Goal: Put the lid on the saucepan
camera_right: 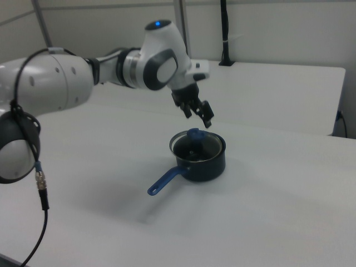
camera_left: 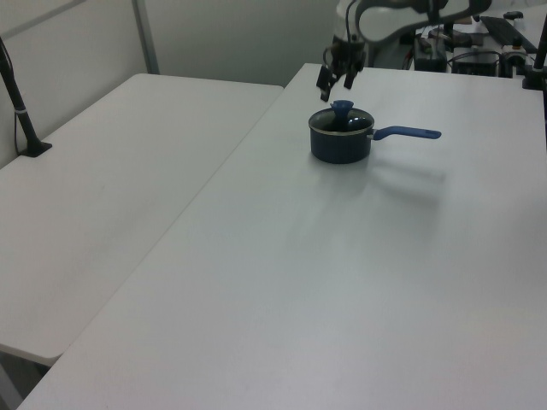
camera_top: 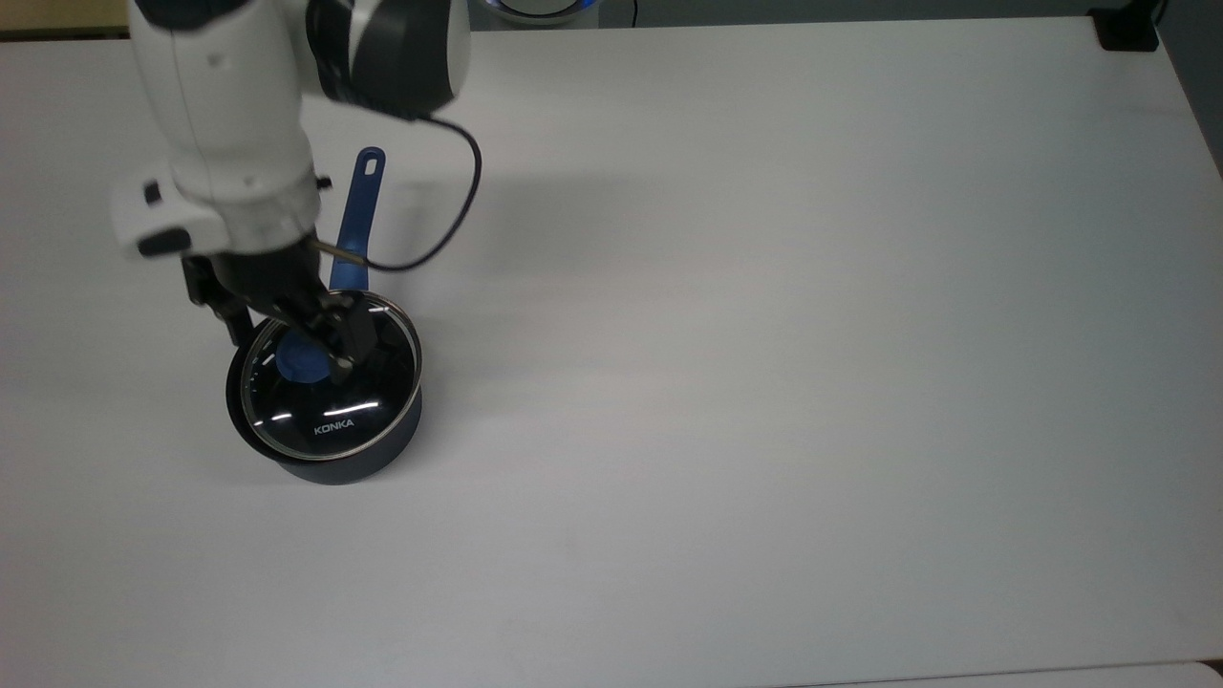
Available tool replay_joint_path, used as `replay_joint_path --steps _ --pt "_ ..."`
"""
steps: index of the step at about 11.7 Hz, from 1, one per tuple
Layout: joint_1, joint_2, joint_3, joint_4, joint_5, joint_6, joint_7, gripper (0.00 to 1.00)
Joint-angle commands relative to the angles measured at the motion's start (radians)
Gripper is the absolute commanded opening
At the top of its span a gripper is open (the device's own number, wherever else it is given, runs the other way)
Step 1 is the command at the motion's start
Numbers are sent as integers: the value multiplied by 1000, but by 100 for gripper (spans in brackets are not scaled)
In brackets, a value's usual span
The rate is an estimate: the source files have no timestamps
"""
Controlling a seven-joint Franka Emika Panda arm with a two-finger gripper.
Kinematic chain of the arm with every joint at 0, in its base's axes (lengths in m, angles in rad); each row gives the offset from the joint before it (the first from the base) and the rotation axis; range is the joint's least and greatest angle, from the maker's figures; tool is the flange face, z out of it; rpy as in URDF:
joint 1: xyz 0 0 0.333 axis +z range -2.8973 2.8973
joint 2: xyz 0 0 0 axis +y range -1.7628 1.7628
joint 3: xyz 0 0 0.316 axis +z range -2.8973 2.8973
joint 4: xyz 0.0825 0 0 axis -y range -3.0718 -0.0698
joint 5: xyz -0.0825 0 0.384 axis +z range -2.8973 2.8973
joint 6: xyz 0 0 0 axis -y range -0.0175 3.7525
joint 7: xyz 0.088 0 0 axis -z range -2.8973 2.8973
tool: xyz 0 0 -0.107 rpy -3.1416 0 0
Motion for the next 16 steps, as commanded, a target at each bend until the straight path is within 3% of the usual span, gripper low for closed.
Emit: replay_joint_path --steps 1,3,5,7,8,10,13,16 --pt "0 -177 -7 -38 20 -211 40 100" --pt "3 -304 -7 -83 28 -396 43 100" --pt "48 -434 -27 -179 34 -489 52 100" --pt "162 -525 -111 -242 65 -508 54 100" --pt "219 -547 -154 -256 71 -509 48 100" --pt "276 -576 -192 -270 72 -509 17 100" --pt "281 -561 -200 -258 71 -500 -215 100" --pt "273 -565 -202 -258 71 -501 -214 100"
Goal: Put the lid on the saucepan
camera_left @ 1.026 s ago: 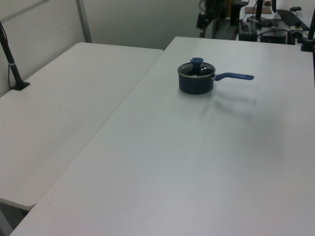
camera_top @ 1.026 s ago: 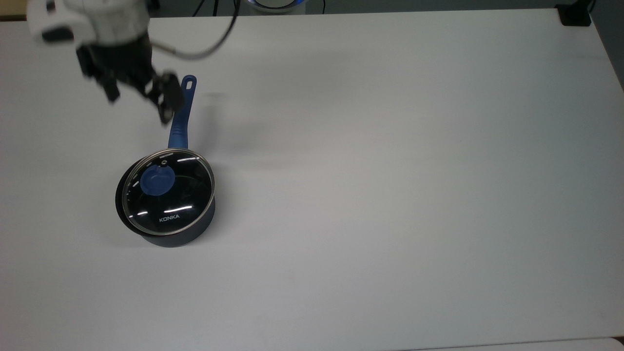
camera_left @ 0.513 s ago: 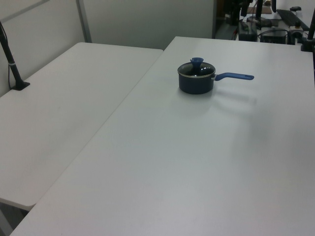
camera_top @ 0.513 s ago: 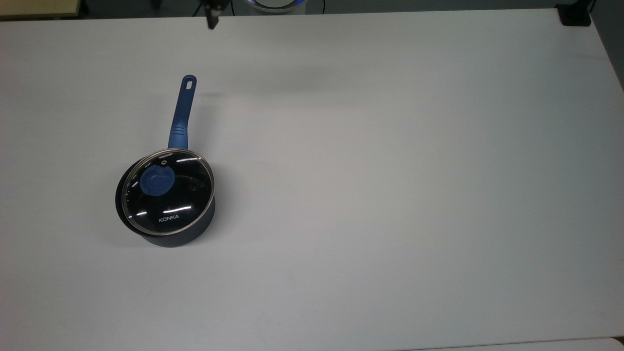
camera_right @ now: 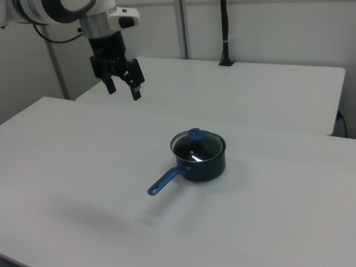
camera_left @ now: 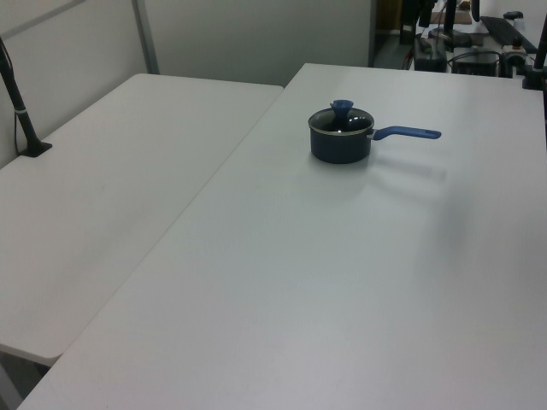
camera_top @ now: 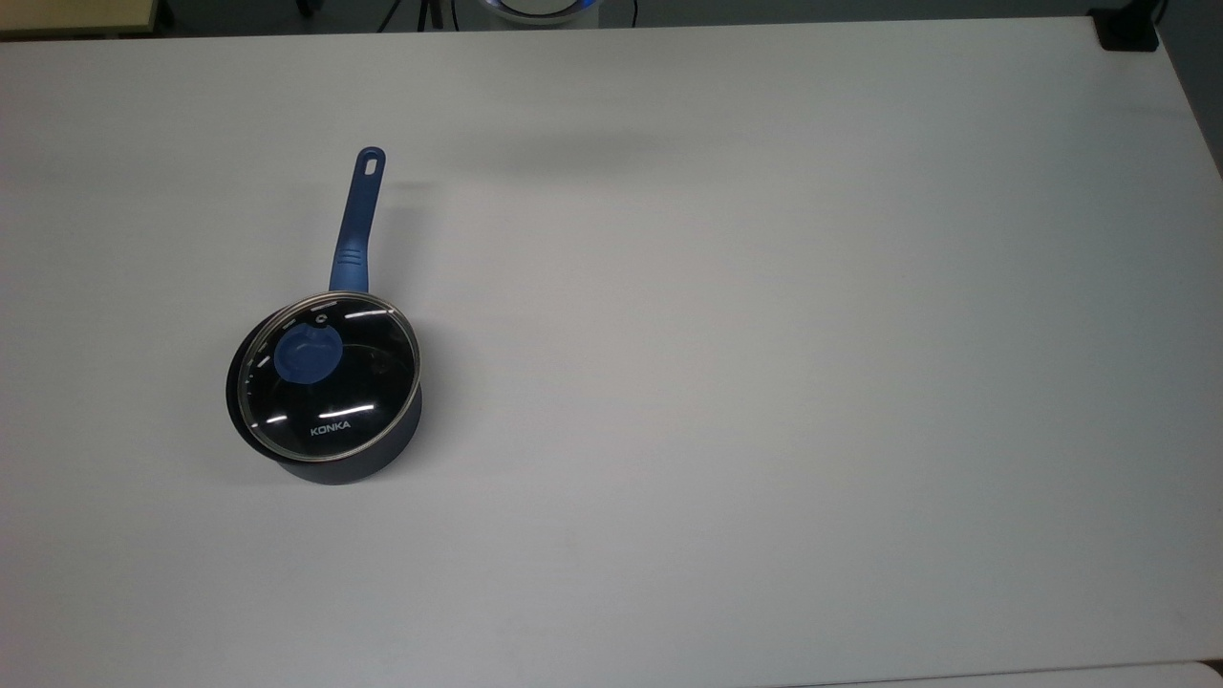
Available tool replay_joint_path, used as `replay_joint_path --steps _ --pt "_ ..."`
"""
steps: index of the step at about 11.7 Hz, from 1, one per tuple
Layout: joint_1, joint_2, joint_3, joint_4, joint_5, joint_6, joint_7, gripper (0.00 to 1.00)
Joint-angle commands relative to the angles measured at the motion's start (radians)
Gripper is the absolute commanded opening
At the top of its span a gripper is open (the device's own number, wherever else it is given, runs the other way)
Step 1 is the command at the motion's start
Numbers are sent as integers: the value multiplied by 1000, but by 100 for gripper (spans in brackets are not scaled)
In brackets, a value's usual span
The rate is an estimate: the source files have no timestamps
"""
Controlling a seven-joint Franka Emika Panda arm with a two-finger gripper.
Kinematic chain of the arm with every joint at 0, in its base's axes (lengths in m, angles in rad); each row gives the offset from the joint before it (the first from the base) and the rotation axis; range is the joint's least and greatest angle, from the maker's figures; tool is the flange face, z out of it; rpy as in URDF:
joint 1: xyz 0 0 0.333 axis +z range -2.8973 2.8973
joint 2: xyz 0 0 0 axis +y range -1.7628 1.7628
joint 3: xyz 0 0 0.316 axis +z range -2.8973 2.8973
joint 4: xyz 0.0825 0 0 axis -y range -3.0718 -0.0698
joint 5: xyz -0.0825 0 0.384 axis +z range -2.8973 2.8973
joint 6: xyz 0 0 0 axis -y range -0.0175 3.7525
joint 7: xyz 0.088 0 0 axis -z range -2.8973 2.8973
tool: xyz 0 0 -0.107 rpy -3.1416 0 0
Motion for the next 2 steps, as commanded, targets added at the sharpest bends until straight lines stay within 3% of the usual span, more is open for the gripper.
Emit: replay_joint_path --steps 1,2 --pt "9 -21 -18 -22 16 10 -31 100" --pt "9 -22 -18 -24 16 10 -39 100"
